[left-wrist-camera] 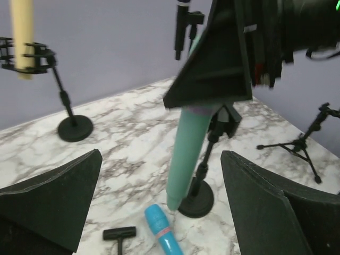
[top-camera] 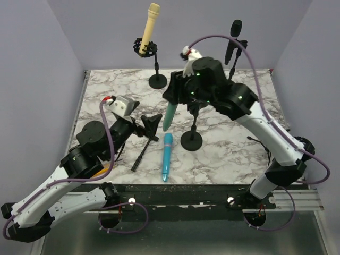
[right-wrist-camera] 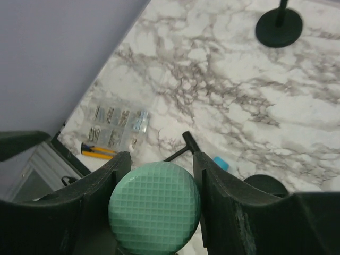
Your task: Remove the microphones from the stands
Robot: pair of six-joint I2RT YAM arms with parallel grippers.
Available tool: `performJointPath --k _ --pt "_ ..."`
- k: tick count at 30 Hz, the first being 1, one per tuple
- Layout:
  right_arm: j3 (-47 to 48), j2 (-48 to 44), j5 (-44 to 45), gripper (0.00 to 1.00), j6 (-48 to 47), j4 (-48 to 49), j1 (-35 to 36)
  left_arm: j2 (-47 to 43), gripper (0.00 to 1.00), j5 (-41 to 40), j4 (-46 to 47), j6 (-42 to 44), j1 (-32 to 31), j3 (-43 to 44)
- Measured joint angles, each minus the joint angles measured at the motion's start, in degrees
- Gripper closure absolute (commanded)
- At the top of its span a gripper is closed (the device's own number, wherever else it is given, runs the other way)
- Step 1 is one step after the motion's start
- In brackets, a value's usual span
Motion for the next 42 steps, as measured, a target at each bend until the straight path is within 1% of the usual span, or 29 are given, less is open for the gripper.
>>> performJointPath --k 5,10,15,19,26,30,39,42 --pt "-0.1 8.0 0.9 0.99 1.7 -1.6 6.1 -6.4 0.02 -6.8 -4.0 3.9 1.9 0.1" --pt "-7.9 9.9 -2.0 0.99 5.3 -0.5 7.4 -12.0 0.02 -14.2 -1.7 10.5 2.0 -1.2" --pt "-11.5 13.1 -5.1 0.99 8.9 1.4 7.4 -18.8 0.02 -21.0 4.1 15.3 2.2 -9.2" --pt "-12.0 16.8 -7.0 0.99 11.5 4.7 7.8 -22.2 0.02 -23.9 6.4 17.4 2.3 -14.6" --pt "-12.0 24.1 -7.4 0.99 14.9 7.3 7.8 -23.4 0.02 -25.6 9.0 19.5 2.3 -17.0" --pt "-12.0 27.2 -4.0 0.97 15.6 6.8 8.0 -23.4 0.02 -25.6 9.8 20.3 2.3 -17.7" --pt "-11.7 30.4 5.3 0.92 16.9 6.8 8.0 -23.2 0.02 -25.5 10.3 20.5 2.3 -18.1" --pt "-11.7 31.7 7.7 0.87 17.4 6.9 7.9 -23.2 0.02 -25.5 10.5 20.5 2.3 -18.4"
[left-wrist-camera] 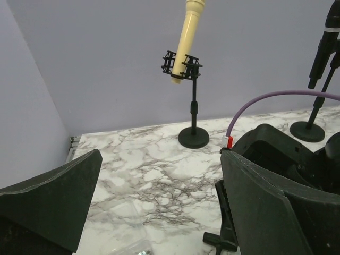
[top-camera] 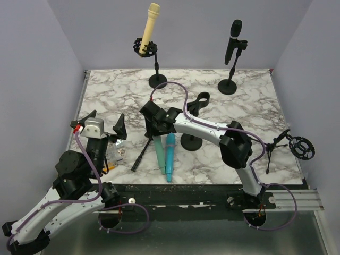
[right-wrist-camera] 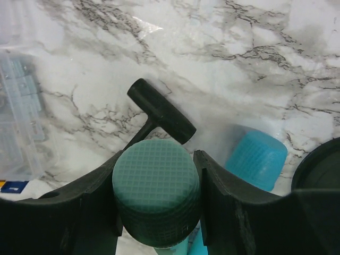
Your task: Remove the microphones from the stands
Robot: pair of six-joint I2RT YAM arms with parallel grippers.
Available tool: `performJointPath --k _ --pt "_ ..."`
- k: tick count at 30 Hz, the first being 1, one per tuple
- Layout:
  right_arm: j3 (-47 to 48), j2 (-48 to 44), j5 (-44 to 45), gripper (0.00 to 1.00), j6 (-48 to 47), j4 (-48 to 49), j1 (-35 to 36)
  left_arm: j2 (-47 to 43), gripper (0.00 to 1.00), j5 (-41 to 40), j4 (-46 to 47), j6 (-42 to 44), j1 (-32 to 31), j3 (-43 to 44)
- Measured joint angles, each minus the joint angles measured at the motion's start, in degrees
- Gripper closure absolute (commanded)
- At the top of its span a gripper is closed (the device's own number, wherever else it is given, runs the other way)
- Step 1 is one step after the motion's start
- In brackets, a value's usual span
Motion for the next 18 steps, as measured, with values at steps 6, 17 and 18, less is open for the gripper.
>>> performJointPath --k 6,17,18 --pt "0.0 1.6 3.7 0.76 0.5 0.1 -0.3 0.2 0.02 0.0 0.2 0.0 0.0 -0.3" --pt "0.0 4.0 7.9 0.40 0.3 0.9 -1.1 1.0 0.02 0.0 0.2 0.0 0.0 -0.3" --pt "0.0 4.3 8.0 0.37 0.3 0.9 -1.1 1.1 0.02 0.1 0.2 0.0 0.0 -0.3"
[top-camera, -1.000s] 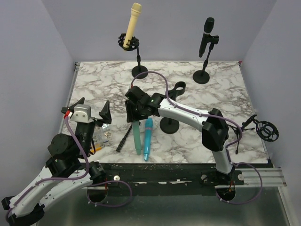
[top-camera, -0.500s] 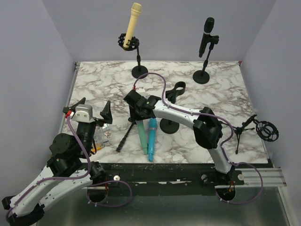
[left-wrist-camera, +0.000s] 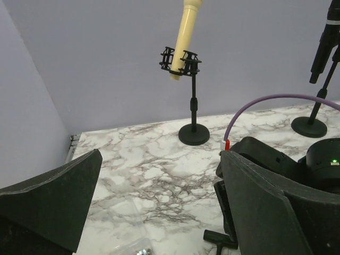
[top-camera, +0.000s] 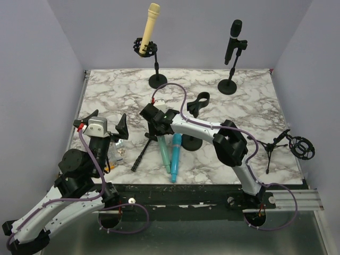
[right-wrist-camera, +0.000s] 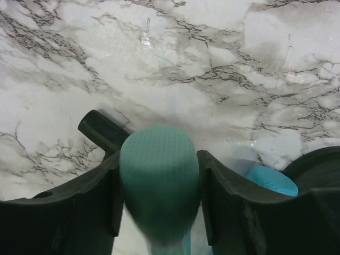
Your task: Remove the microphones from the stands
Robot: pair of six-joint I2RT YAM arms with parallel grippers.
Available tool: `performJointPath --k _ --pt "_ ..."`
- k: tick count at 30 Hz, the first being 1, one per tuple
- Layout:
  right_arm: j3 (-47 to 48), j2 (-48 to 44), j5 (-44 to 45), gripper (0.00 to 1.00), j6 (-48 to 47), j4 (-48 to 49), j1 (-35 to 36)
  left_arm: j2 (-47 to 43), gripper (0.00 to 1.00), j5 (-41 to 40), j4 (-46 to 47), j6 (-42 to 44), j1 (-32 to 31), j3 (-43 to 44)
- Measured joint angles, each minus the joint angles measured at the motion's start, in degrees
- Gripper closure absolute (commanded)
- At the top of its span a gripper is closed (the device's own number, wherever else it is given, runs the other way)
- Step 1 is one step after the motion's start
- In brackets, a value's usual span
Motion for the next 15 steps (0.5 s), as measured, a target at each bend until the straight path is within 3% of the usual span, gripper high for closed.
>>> performJointPath --k 5,15 --pt "0.0 0.3 0.8 0.25 -1.0 0.0 0.0 0.5 0.02 0.0 0.0 0.0 0.0 0.0" --pt "0.1 -2.3 -0.8 0.22 -6.3 -0.2 0.3 2.1 0.02 0.7 -0.1 -0.5 0.0 0.0"
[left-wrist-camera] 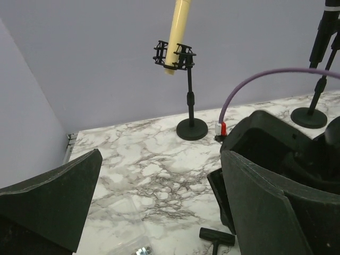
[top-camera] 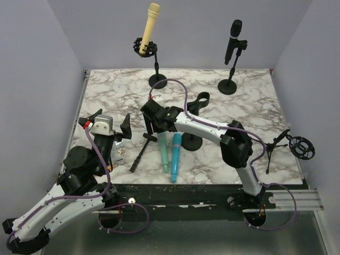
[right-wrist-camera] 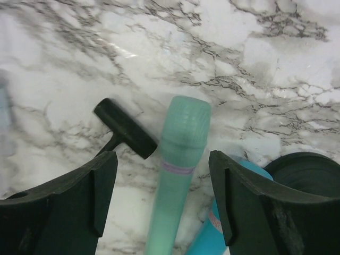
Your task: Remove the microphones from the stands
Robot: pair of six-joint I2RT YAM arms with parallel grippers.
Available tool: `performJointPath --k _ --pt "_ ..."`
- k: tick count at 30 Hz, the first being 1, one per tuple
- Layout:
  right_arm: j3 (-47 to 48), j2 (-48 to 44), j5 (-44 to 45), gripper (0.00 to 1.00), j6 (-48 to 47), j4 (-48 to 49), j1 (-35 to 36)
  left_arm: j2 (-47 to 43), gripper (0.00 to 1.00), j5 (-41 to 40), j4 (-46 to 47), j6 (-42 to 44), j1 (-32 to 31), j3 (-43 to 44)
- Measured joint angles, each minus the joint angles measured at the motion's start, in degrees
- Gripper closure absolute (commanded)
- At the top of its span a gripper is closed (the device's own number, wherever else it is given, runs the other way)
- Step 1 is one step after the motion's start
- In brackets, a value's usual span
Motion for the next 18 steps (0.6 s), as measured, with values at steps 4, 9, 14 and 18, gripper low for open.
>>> performJointPath --k 4,9,14,18 --pt "1.2 -6.8 -1.9 0.19 -4.2 -0.5 0.7 0.4 0.02 0.4 0.0 -0.1 0.0 0.0" --pt "1.6 -19.7 -4.6 0.16 -8.4 0.2 1.0 0.7 0.02 0.7 -0.2 -0.3 0.0 0.0" --pt "-8.9 -37.6 -8.3 0.16 -13.4 6.3 0.9 1.2 0.02 0.9 -0.2 -0.5 0.0 0.0" --pt "-22.6 -49.5 -10.3 0.16 -15.9 9.6 1.0 1.6 0.02 1.3 -0.3 -0.9 0.0 0.0"
